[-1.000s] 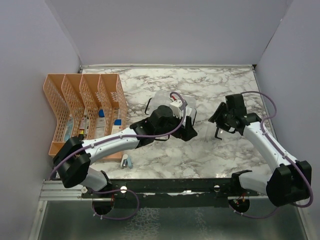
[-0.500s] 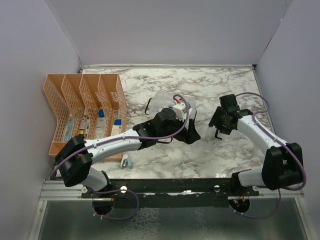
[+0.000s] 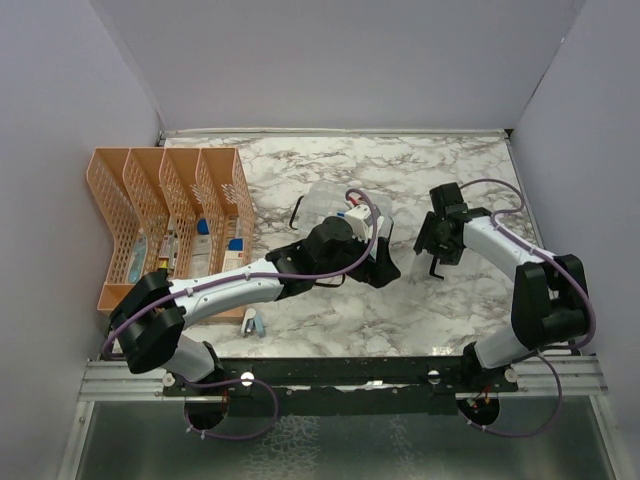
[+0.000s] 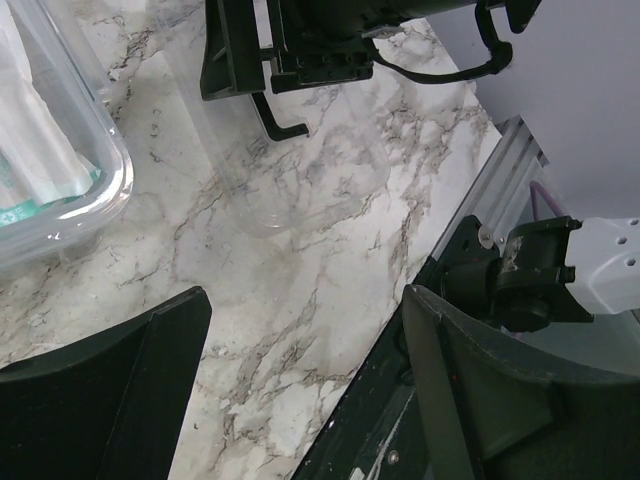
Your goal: Organize the medicine kit
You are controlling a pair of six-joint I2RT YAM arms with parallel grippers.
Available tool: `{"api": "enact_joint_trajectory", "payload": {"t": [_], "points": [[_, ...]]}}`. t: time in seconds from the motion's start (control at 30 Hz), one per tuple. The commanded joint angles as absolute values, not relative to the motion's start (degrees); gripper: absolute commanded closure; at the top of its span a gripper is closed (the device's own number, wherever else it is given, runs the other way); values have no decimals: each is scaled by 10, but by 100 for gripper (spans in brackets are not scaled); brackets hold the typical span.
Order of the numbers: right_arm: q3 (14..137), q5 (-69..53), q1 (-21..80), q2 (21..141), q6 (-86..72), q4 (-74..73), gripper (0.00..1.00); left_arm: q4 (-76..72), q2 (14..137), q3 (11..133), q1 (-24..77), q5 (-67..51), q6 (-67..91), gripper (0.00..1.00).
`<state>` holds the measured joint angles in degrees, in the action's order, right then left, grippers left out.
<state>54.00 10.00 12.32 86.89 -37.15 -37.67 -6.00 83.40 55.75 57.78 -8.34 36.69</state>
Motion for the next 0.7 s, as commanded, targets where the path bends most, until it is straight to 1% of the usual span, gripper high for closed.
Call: {"api": "enact_joint_trajectory", "payload": {"t": [0.0,0.2,0.43,0.67], "points": [[556,105,125,891,-352,-363,37,-79,826,550,581,-64,366,20],[557,97,125,908,-326,-341,37,-80,826,547,581,-61,365,20],[566,119,136,923,-321,-347,42,-80,827,545,581,-56,365,20],[570,122,144,948,-336,-354,39,-80,827,543,581,-52,367,20]]}}
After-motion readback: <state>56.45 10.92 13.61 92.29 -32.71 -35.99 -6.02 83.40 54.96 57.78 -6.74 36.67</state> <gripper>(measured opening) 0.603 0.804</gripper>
